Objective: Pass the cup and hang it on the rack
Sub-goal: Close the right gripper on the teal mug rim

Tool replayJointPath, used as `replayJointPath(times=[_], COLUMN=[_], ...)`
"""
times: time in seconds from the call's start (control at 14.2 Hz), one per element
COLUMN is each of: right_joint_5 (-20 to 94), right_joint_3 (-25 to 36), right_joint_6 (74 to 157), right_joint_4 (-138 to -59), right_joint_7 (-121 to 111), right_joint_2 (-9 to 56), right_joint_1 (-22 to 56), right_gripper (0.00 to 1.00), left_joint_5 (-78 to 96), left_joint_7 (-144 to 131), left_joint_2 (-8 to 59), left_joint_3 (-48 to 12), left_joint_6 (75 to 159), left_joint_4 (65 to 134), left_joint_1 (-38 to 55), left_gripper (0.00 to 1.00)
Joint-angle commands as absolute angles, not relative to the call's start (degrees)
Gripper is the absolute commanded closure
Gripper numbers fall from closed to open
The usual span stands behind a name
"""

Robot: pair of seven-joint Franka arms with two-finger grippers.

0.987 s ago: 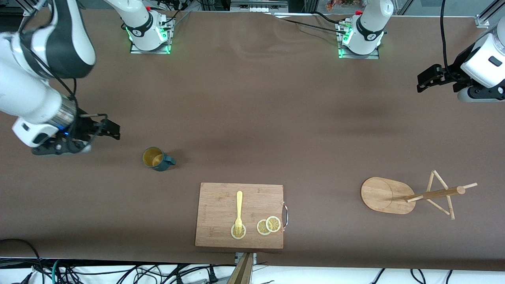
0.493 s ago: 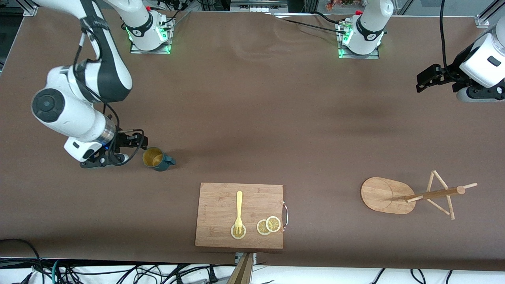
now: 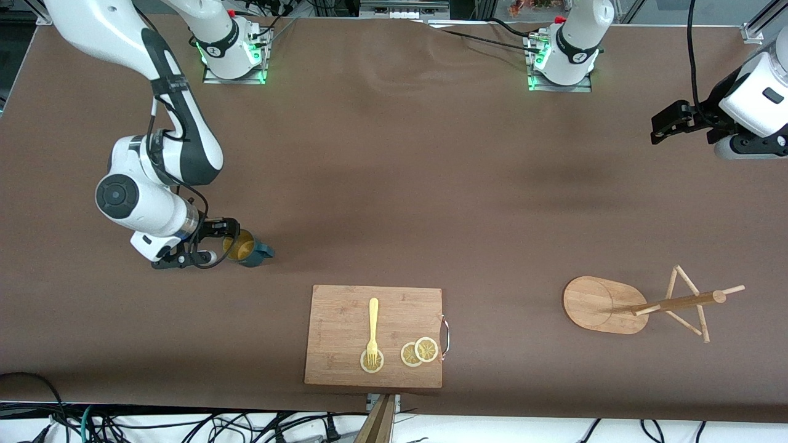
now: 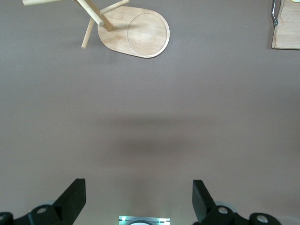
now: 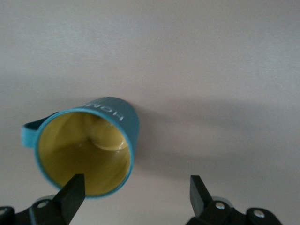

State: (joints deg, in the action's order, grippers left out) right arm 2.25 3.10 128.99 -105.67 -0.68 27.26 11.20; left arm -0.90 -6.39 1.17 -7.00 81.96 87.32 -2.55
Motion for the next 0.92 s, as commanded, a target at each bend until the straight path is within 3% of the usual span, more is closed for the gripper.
replayJointPath(times=[0.0, 0.21, 0.35, 0.42, 0.49, 0.56, 0.63, 0.85], right_joint_5=[1.58, 1.76, 1.76, 1.76, 1.76, 1.76, 1.76, 1.85], right_joint_3=[2.73, 2.64, 2.64, 2.55, 2.46, 2.46, 2.46, 2.29], right_joint_6=[134.45, 138.6, 138.43, 138.17, 137.9, 137.9, 137.9, 137.9], right_joint_4=[-105.29, -105.38, -105.82, -105.91, -106.0, -106.52, -106.7, -106.52], right_joint_7=[-1.41, -1.32, -1.49, -1.84, -3.32, -4.91, -5.53, -5.28], right_joint_2=[28.56, 28.56, 29.18, 29.18, 29.18, 29.18, 29.09, 28.65], right_joint_1=[11.25, 11.34, 11.34, 11.34, 11.34, 11.42, 11.43, 11.43], right_gripper=[0.01, 0.09, 0.26, 0.45, 0.73, 0.93, 1.0, 1.0], left_joint_5=[-0.53, -0.53, -0.53, -0.53, -0.53, -0.53, -0.53, -0.53], left_joint_7=[-5.36, -5.36, -5.36, -5.36, -5.36, -5.36, -5.36, -5.36], left_joint_2=[1.41, 1.41, 1.41, 1.41, 1.41, 1.41, 1.41, 1.41], left_joint_3=[-7.21, -7.21, -7.21, -7.29, -7.29, -7.29, -7.21, -7.21], left_joint_6=[81.47, 81.47, 81.47, 81.47, 81.47, 81.47, 81.47, 81.47], left_joint_4=[86.13, 86.22, 86.13, 86.13, 86.13, 86.13, 86.13, 86.13], left_joint_1=[-3.08, -3.08, -2.99, -2.99, -2.99, -2.99, -2.99, -2.99], left_gripper=[0.0, 0.0, 0.0, 0.0, 0.0, 0.0, 0.0, 0.0])
